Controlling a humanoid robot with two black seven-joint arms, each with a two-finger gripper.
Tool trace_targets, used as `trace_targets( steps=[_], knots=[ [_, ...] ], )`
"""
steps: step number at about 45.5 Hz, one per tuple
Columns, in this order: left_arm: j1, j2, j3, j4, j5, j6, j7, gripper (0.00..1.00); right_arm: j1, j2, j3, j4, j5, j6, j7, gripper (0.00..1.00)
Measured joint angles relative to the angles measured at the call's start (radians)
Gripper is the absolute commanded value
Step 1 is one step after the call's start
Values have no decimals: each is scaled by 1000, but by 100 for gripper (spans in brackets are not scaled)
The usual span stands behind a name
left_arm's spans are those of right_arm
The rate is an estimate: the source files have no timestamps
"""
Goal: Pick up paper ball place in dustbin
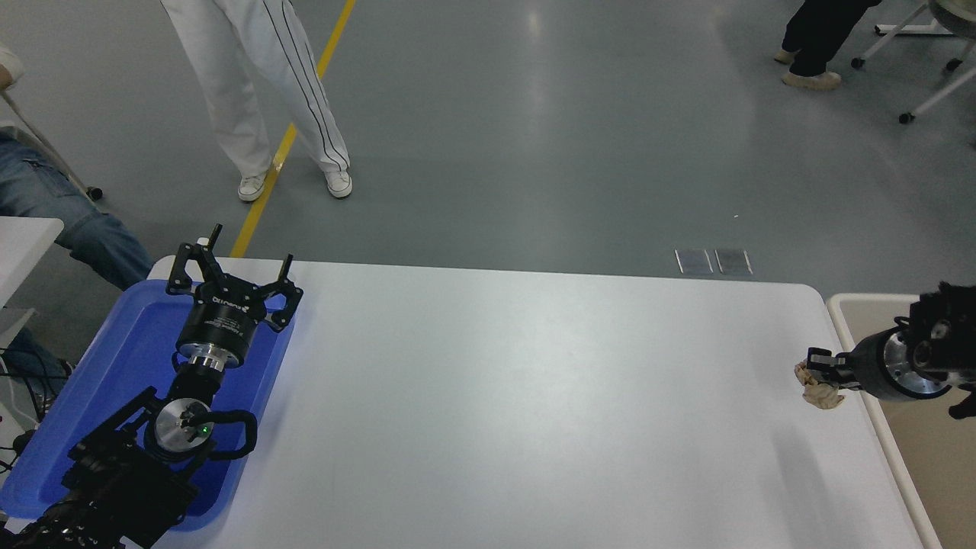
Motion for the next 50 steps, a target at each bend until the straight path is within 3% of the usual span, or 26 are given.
trace_targets(
  steps=[10,19,50],
  knots=[
    [0,0,0,0,0,0,0,100,212,-14,-69,49,36,290,1,0],
    [0,0,0,0,0,0,0,100,397,-18,-135,64,54,453,1,0],
    [0,0,0,0,0,0,0,100,800,-17,-276,81,53,553,-3,0]
  ],
)
